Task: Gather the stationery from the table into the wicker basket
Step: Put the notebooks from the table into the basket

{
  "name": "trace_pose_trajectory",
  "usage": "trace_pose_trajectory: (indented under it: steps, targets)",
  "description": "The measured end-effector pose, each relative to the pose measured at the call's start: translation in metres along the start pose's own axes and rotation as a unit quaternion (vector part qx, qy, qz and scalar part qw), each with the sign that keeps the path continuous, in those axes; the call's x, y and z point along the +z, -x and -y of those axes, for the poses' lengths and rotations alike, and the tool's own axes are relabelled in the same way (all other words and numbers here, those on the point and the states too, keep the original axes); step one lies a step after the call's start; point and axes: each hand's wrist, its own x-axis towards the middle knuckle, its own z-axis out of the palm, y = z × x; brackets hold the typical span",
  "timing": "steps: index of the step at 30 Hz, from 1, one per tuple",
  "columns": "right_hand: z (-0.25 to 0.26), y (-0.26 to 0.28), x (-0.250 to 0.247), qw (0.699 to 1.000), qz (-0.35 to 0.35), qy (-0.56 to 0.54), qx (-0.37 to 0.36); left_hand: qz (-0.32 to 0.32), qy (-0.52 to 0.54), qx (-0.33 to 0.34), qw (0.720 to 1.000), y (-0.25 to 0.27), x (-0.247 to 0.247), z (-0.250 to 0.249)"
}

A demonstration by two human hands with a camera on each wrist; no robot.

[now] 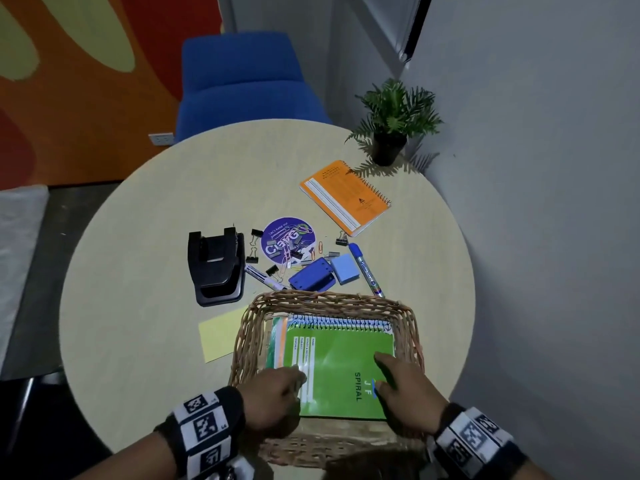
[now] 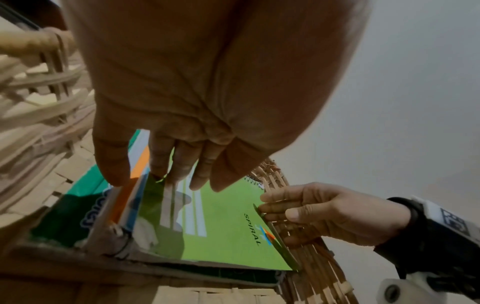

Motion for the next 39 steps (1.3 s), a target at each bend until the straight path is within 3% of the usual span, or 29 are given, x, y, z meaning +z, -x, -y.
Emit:
trace_pose_trajectory:
  steps: [6, 10, 13, 15, 18, 20, 22, 26, 30, 33, 36, 39]
  targets:
    - [0.004, 0.004, -0.029, 0.997, 0.055, -0.042, -0.042, 0.015, 0.004, 0.041, 0.999, -0.001, -0.011, 0.006]
    - [0.007, -0.020, -0.111, 0.985, -0.033, -0.154, -0.073, -0.107, 0.086, 0.086, 0.987, -0.010, -0.088, -0.022]
    - [0.013, -0.070, -0.178, 0.954, -0.131, -0.265, -0.049, -0.237, 0.220, 0.106, 0.940, -0.050, -0.165, -0.052]
    - [0.010, -0.123, -0.208, 0.949, -0.147, -0.279, -0.019, -0.288, 0.368, 0.072, 0.881, -0.099, -0.206, -0.065]
    - [0.007, -0.197, -0.225, 0.942, -0.125, -0.309, 0.046, -0.258, 0.610, -0.046, 0.748, -0.173, -0.234, -0.069]
    - [0.009, -0.231, -0.226, 0.932, -0.134, -0.328, 0.081, -0.229, 0.664, -0.094, 0.706, -0.210, -0.234, -0.071]
    - [0.009, -0.261, -0.226, 0.932, -0.154, -0.315, 0.095, -0.234, 0.680, -0.127, 0.683, -0.234, -0.229, -0.075]
    - [0.006, -0.310, -0.222, 0.965, -0.157, -0.188, 0.099, -0.230, 0.680, -0.149, 0.680, -0.268, -0.228, -0.080]
    - [0.009, -0.327, -0.220, 0.961, -0.141, -0.219, 0.092, -0.244, 0.679, -0.157, 0.674, -0.278, -0.230, -0.075]
    - [0.024, -0.316, -0.227, 0.960, -0.153, -0.232, 0.038, -0.227, 0.689, -0.149, 0.672, -0.272, -0.226, -0.075]
    - [0.052, -0.265, -0.237, 0.950, -0.175, -0.231, -0.115, -0.217, 0.729, -0.097, 0.642, -0.232, -0.231, -0.080]
    - [0.071, -0.182, -0.234, 0.919, -0.214, -0.157, -0.291, -0.197, 0.750, 0.001, 0.632, -0.168, -0.241, -0.068]
